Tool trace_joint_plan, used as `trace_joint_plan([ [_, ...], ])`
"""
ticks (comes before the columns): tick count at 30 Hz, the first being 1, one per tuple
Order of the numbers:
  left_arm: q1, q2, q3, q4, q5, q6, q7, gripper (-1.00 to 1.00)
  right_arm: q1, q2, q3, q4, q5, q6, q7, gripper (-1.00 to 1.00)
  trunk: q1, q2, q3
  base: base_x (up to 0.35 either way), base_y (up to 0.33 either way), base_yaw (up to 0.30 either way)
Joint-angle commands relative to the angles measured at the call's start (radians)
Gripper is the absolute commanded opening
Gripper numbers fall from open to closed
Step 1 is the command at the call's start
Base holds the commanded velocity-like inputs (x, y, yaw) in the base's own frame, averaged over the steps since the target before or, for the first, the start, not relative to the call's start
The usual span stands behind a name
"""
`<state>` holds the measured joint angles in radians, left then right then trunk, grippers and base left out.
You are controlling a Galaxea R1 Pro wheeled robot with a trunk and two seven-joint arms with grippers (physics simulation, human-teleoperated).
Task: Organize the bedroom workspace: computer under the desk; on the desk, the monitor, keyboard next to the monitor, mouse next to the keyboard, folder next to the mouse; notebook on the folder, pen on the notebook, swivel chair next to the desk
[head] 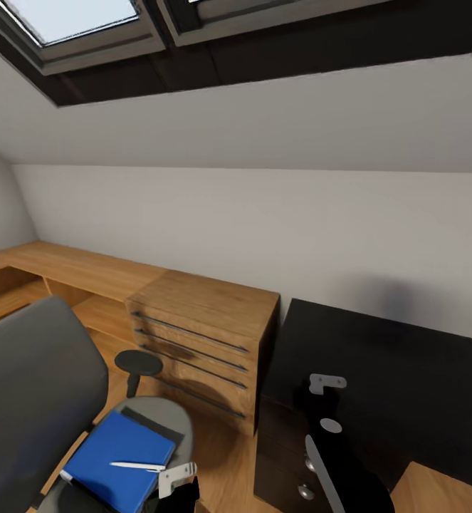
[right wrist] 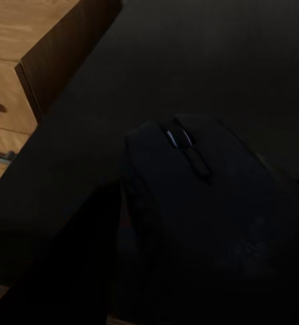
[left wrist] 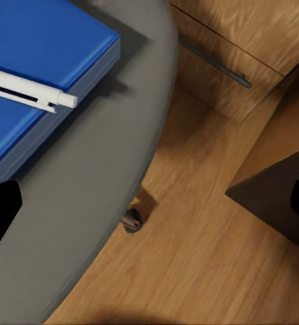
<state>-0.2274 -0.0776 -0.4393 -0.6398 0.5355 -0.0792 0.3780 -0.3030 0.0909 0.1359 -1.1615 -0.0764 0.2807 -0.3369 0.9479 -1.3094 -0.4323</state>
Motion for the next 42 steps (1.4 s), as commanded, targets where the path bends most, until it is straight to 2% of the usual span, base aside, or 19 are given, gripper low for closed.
trace_joint_plan([
  [1, -0.001, 0.001, -0.007, 0.000, 0.011, -0.007, 0.007, 1.00, -0.001, 0.000, 0.002, -0.001, -0.009, 0.003, -0.005, -1.00, 0.000, -0.001, -0.001, 0.268, 0.000, 0.000],
  [7, -0.001, 0.001, -0.007, 0.000, 0.011, -0.007, 0.007, 1.00, -0.001, 0.000, 0.003, 0.012, -0.009, 0.002, -0.004, -1.00, 0.000, -0.001, -0.001, 0.260, 0.000, 0.000],
  [22, -0.001, 0.001, -0.007, 0.000, 0.011, -0.007, 0.006, 1.00, -0.001, 0.000, 0.005, 0.067, -0.008, -0.009, -0.003, -1.00, 0.000, -0.001, -0.001, 0.039, 0.000, 0.000],
  [32, -0.001, 0.001, -0.007, 0.000, 0.011, -0.007, 0.006, 1.00, -0.003, 0.000, 0.004, 0.157, -0.004, -0.089, -0.002, -1.00, 0.000, -0.001, -0.001, 0.002, 0.000, 0.000],
  [42, -0.001, 0.000, -0.007, 0.000, 0.011, -0.007, 0.006, 1.00, -0.009, 0.000, 0.004, 0.244, 0.022, -0.161, 0.002, -1.00, 0.000, -0.001, -0.001, 0.000, 0.000, 0.000],
])
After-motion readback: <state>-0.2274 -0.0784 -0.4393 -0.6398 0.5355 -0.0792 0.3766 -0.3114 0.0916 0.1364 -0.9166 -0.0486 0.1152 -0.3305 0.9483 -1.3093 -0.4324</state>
